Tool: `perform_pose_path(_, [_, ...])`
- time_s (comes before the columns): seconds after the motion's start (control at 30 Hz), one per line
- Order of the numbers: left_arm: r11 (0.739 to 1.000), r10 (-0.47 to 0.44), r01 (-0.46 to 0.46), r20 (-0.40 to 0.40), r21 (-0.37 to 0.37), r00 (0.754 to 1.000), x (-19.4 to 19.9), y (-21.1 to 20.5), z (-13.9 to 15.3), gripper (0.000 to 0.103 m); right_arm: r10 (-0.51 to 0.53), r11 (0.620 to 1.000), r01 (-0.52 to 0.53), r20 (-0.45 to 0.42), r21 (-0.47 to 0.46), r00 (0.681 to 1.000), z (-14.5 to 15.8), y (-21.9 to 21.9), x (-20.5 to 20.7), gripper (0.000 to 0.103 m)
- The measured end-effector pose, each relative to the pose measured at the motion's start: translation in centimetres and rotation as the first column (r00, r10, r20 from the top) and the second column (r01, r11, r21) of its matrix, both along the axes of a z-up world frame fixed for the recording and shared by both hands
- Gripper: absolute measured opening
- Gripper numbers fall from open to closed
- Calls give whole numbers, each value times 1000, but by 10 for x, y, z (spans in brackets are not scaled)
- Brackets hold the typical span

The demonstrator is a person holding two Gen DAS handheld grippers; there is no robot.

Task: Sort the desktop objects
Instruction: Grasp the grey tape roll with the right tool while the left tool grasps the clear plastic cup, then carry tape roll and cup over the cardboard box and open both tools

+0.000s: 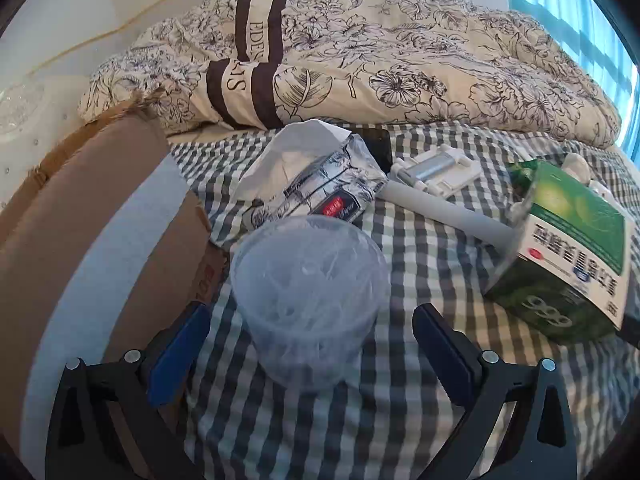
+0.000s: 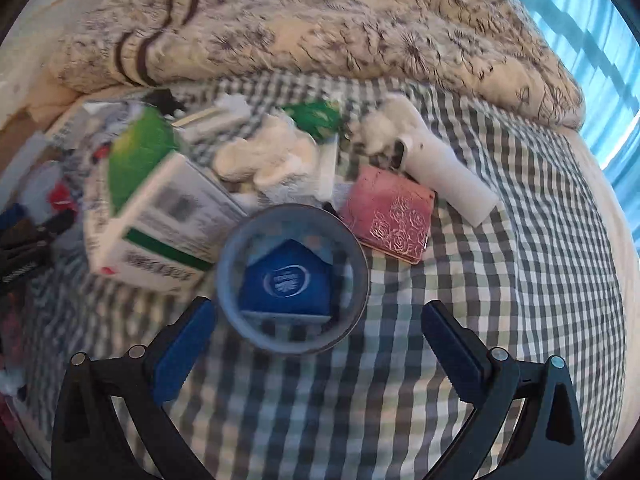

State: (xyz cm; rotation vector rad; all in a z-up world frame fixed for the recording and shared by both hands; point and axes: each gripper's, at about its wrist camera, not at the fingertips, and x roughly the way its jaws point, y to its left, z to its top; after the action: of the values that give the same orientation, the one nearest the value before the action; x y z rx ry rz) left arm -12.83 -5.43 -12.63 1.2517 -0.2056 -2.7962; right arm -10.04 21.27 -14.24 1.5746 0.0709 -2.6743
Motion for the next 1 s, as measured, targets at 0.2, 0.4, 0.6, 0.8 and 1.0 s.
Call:
perform_pose_path(0.2, [998, 3, -4, 18, 61, 1000, -13, -3, -20, 100, 41, 999, -40, 40, -31, 998, -15, -11, -12, 103])
perform_pose_path(0.4, [989, 33, -36, 22, 147, 999, -15, -20, -27, 63, 34, 999, -34, 48, -20, 998, -21, -25, -16, 103])
perform_pose_path(0.6, [994, 29, -29, 4, 103, 1000, -9, -11, -27, 63, 20, 999, -22, 74, 27, 997, -29, -33, -19, 102])
perform_pose_path(0.8, [996, 5, -4, -5, 91, 1000, 4, -3, -17, 63, -46, 994, 52, 57, -97, 997, -16, -9, -15, 82])
perform_pose_path(1.0, [994, -4, 9, -44, 111, 999, 25, 10, 17, 62, -21, 995, 19, -22, -95, 1000, 22, -2, 12, 82])
